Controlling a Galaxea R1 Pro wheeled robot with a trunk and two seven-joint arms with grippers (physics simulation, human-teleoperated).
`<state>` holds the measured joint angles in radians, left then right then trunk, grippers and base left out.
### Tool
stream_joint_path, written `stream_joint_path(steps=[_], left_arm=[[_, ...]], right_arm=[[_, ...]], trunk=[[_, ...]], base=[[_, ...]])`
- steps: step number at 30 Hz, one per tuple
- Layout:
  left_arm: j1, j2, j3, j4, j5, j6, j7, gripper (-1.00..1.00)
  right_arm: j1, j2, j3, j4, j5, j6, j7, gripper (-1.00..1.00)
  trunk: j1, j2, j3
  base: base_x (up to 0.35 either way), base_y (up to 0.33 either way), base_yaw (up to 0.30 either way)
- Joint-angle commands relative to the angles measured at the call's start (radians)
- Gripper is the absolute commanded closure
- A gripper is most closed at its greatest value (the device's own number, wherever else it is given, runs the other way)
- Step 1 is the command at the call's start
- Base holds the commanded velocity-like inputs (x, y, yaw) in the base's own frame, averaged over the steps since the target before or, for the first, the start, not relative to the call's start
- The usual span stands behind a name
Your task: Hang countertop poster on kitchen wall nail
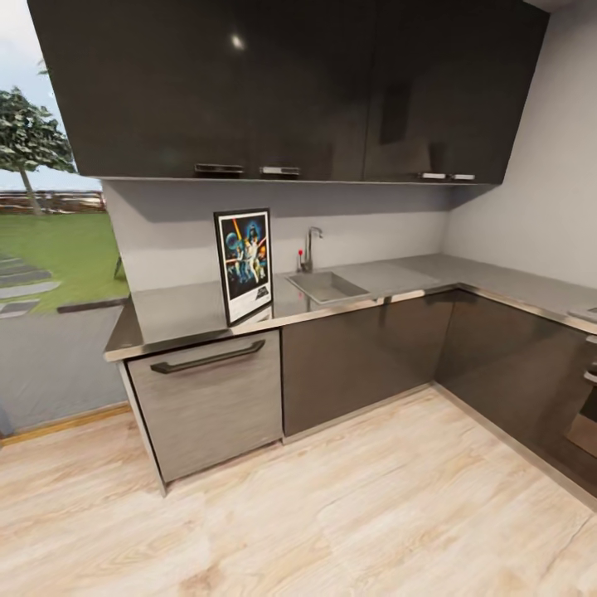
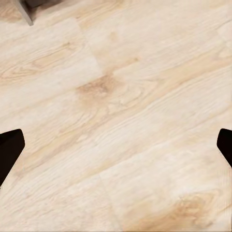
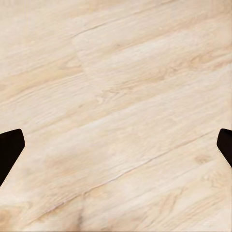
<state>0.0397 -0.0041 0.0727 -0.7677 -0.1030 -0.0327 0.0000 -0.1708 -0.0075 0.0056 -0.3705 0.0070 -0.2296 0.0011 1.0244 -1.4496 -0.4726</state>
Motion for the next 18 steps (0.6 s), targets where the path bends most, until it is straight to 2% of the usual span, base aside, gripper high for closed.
stream_joint_path(steps=[1, 4, 13, 18], left_arm=[[0.0, 0.0, 0.002, -0.001, -0.01, -0.003, 0.0, -1.0], [0.0, 0.0, 0.002, -0.001, -0.01, -0.002, 0.0, -1.0], [0.0, 0.0, 0.002, -0.001, -0.01, -0.003, 0.0, -1.0], [0.0, 0.0, 0.002, -0.001, -0.01, -0.003, 0.0, -1.0]], right_arm=[[-0.001, 0.0, 0.001, 0.001, 0.001, -0.003, 0.0, -1.0], [-0.001, 0.0, 0.001, 0.001, 0.001, -0.003, 0.0, -1.0], [0.0, 0.0, 0.001, 0.001, 0.001, -0.003, -0.001, -1.0], [-0.001, 0.0, 0.001, 0.001, 0.001, -0.003, -0.001, -1.0]], trunk=[[0.001, 0.0, -0.001], [0.001, 0.0, -0.001], [0.001, 0.0, -0.001], [0.001, 0.0, -0.001]], base=[[0.338, 0.0, 0.0], [0.338, 0.0, 0.052], [0.338, 0.0, 0.235], [0.338, 0.0, 0.088]])
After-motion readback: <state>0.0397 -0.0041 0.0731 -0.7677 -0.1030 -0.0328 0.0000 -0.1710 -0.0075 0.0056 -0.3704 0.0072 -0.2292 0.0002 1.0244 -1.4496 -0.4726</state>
